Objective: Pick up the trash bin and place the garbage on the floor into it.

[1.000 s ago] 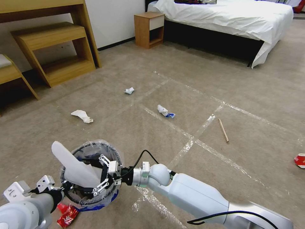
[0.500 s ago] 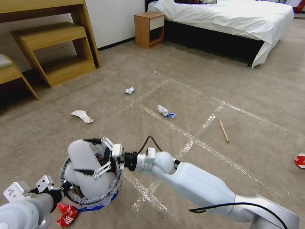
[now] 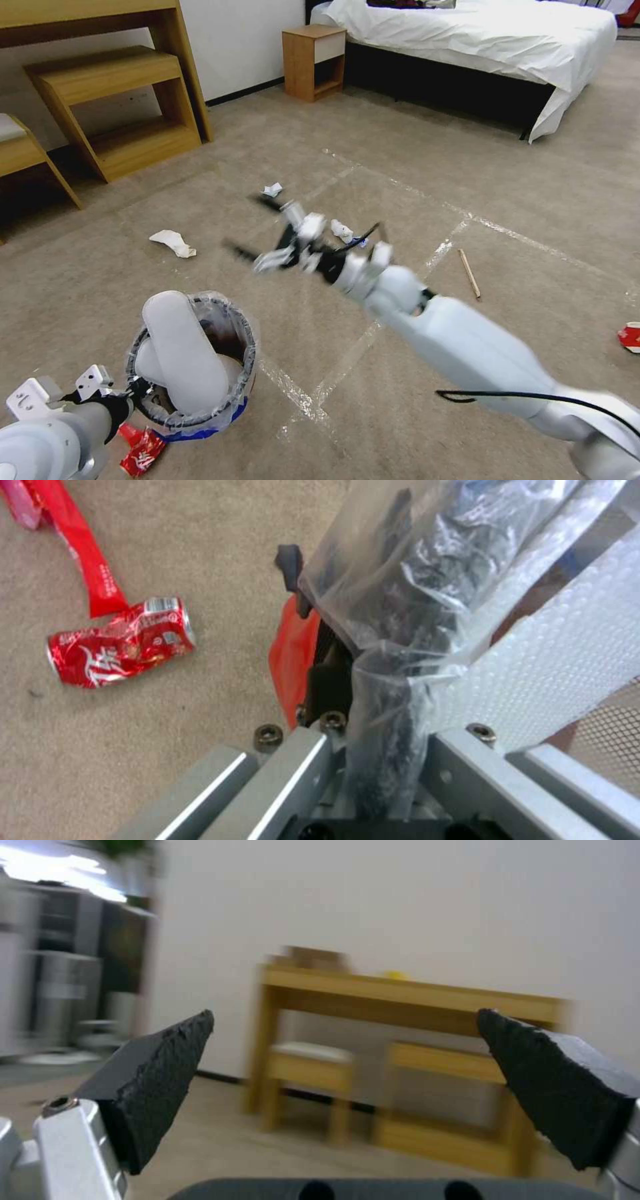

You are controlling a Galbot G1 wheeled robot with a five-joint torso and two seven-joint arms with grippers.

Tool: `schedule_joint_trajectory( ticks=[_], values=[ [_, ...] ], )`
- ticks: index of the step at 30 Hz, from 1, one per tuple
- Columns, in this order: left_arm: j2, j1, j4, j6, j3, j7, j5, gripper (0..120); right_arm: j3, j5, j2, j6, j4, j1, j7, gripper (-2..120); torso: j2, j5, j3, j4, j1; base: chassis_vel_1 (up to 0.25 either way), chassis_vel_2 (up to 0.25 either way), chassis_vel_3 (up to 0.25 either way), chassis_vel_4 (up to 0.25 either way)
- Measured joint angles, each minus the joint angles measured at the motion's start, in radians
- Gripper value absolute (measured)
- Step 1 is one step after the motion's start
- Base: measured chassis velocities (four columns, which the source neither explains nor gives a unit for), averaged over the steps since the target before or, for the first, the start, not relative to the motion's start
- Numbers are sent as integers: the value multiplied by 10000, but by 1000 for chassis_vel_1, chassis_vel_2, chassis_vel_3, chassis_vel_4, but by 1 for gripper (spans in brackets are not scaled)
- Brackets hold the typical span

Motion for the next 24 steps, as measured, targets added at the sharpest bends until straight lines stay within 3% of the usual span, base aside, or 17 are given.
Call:
schedule_joint_trajectory(
  ticks=[4, 9, 12, 16, 21, 24],
  values=[
    [128, -11, -10, -6, -66, -4, -75, 0, 781, -258, -608, 211, 100, -612, 819, 100, -1, -1, 0, 0, 0, 0, 0, 0, 0],
    [167, -13, -12, -4, -74, -9, -91, 0, 2144, -970, -825, 302, 348, -1670, 1719, 100, 0, 0, -1, -1, 0, 0, 0, 0, 0],
    [61, -2, -24, 19, -50, 31, 36, 0, 3979, -1917, -555, 496, 618, -3347, 2639, 100, 0, -1, -1, -2, 0, 0, 0, 0, 0],
    [-45, 99, -91, 29, -67, 107, 132, 0, 5407, -2557, -259, 696, 866, -4931, 3095, 100, 0, -1, -2, 0, 0, 0, 0, 0, 0],
    [-87, 154, -157, 31, -77, 162, 186, 0, 6500, -3030, 28, 1061, 1091, -6154, 3256, 100, 0, -1, -2, 0, -1, 0, 0, 0, 0],
    [-166, 161, -177, 33, -76, 185, 237, 0, 7389, -3569, 625, 1216, 1441, -7410, 3279, 100, 0, -1, -2, -2, -1, 0, 0, 0, 0]
  ],
)
